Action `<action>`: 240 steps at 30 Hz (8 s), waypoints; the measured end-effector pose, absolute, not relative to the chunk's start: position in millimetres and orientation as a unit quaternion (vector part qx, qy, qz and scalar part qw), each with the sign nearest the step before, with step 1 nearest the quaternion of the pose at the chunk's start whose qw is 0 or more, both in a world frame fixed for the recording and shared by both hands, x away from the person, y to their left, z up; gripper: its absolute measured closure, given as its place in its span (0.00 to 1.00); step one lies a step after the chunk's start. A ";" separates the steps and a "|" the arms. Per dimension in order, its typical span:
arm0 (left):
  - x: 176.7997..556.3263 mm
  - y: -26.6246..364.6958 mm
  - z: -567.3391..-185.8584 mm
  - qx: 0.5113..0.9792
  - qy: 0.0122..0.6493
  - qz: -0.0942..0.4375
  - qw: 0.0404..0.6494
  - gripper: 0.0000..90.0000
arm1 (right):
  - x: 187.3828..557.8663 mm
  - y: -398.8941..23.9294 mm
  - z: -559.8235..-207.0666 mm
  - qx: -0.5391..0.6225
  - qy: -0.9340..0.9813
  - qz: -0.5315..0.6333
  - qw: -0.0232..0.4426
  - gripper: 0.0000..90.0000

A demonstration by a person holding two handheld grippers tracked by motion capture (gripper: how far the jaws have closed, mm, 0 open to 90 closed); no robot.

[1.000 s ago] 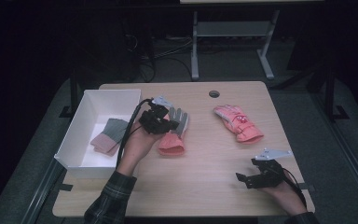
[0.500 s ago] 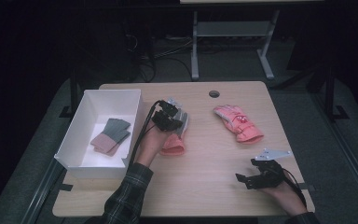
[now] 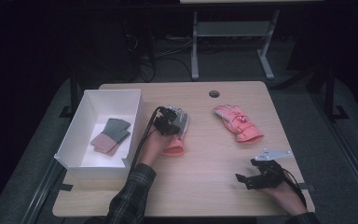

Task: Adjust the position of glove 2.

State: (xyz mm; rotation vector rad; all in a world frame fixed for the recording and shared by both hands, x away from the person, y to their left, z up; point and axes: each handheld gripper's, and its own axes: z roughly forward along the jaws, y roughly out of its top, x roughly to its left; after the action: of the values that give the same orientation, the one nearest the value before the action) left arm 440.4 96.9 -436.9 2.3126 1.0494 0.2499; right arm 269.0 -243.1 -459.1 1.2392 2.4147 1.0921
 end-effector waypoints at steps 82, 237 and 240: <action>315.5 63.6 -437.1 0.930 0.192 -0.057 0.308 1.00 | 270.8 -248.0 -460.0 0.431 0.816 0.368 0.113 0.13; 296.6 126.0 -457.2 0.909 0.238 0.034 0.341 0.18 | 327.6 -218.5 -366.3 0.398 0.819 0.407 0.071 0.97; 296.4 125.6 -457.3 0.906 0.241 0.034 0.345 0.18 | 324.8 -207.4 -366.4 0.395 0.821 0.408 0.063 0.97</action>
State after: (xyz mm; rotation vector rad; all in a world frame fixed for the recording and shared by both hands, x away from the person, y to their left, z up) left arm 296.4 125.6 -457.3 2.3535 0.6268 0.0875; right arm 324.8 -207.4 -366.4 1.1919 2.4795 1.2325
